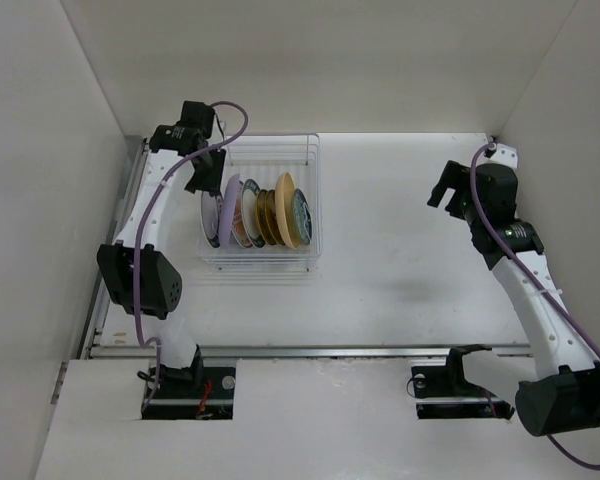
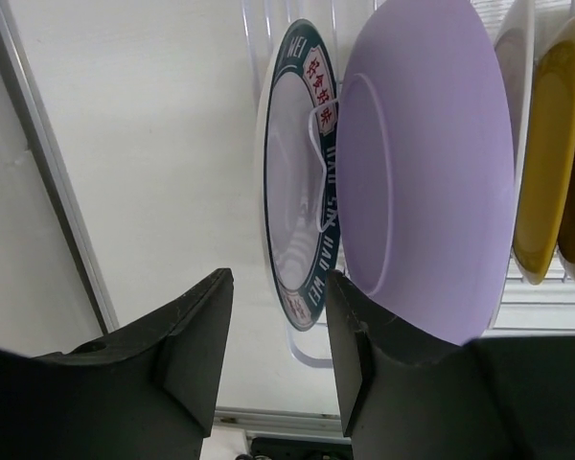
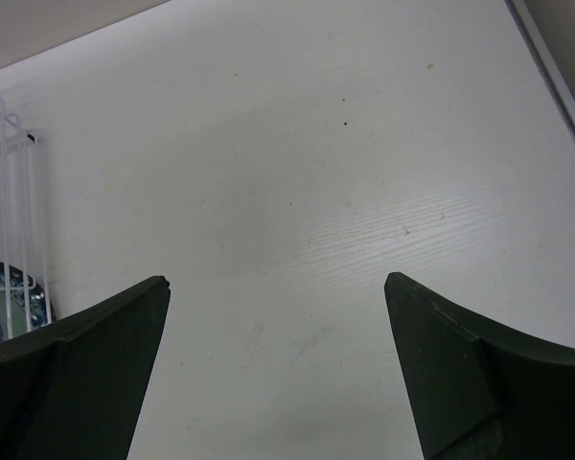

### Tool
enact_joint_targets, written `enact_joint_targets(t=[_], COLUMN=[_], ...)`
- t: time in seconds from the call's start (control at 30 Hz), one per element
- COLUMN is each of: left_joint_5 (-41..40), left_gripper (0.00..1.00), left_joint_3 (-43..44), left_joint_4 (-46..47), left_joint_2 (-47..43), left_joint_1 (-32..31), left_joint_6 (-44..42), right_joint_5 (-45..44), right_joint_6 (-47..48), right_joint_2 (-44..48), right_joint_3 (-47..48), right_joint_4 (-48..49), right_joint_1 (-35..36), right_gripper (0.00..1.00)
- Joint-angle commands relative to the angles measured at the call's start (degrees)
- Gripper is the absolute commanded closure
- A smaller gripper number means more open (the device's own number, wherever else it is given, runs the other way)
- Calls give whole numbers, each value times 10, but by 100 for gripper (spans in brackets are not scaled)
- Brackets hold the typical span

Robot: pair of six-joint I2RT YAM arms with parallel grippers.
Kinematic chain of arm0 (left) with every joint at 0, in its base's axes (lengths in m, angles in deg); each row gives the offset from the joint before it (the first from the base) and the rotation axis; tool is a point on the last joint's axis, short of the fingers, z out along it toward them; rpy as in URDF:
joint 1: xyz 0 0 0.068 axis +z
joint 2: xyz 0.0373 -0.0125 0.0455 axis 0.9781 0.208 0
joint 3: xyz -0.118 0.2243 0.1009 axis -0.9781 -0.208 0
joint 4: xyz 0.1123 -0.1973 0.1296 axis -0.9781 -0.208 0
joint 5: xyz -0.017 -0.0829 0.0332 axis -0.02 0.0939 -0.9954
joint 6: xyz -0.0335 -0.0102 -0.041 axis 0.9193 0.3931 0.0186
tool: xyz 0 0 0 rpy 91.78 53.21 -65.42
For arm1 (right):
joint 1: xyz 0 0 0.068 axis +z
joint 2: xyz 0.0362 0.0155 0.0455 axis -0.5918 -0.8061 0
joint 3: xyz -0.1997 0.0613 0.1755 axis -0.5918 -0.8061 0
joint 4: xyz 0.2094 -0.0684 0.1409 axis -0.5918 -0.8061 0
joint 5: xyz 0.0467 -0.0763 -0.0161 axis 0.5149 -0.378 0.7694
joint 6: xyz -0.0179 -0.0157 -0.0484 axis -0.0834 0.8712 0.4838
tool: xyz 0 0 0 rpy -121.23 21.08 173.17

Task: Unload the plates from the dish rack

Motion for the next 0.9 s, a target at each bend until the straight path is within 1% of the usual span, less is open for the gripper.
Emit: enact_joint_targets(t=[0.0, 0.13, 0.2, 0.3, 0.33, 0.43, 0.47, 0.5, 0.57, 0.67, 0.87], left_joint_5=[-28, -14, -42, -64, -64, -64, -64, -64, -52, -59, -73], left_gripper=[60, 60, 60, 66, 72, 85, 97, 100, 100, 100, 100], left_joint_3=[16, 6, 6, -1, -1, 7, 18, 25, 34, 57, 146], left_joint_4=[-11, -23, -23, -23, -23, -29, -37, -42, -56, -77, -99], left_joint_2=[3, 28, 40, 56, 56, 61, 61, 61, 61, 51, 5], left_joint_1=[1, 1, 1, 1, 1, 1, 1, 1, 1, 1, 1], left_joint_6=[-5, -10, -10, -4, -4, 2, 7, 7, 7, 7, -5], right_joint_5=[-11, -18, -18, -12, -12, -5, -5, -5, -5, 5, 34], right_joint_6=[6, 11, 11, 11, 11, 11, 11, 11, 11, 11, 16], right_joint_2=[13, 18, 23, 23, 23, 23, 23, 23, 23, 28, 12], right_joint_3=[28, 23, 17, 17, 17, 24, 31, 39, 39, 39, 51], right_joint_4=[-2, -2, -2, -7, -7, -13, -20, -26, -26, -21, -21], right_joint_1=[4, 4, 4, 4, 4, 4, 4, 4, 4, 4, 10], right_gripper=[0, 0, 0, 0, 0, 0, 0, 0, 0, 0, 0])
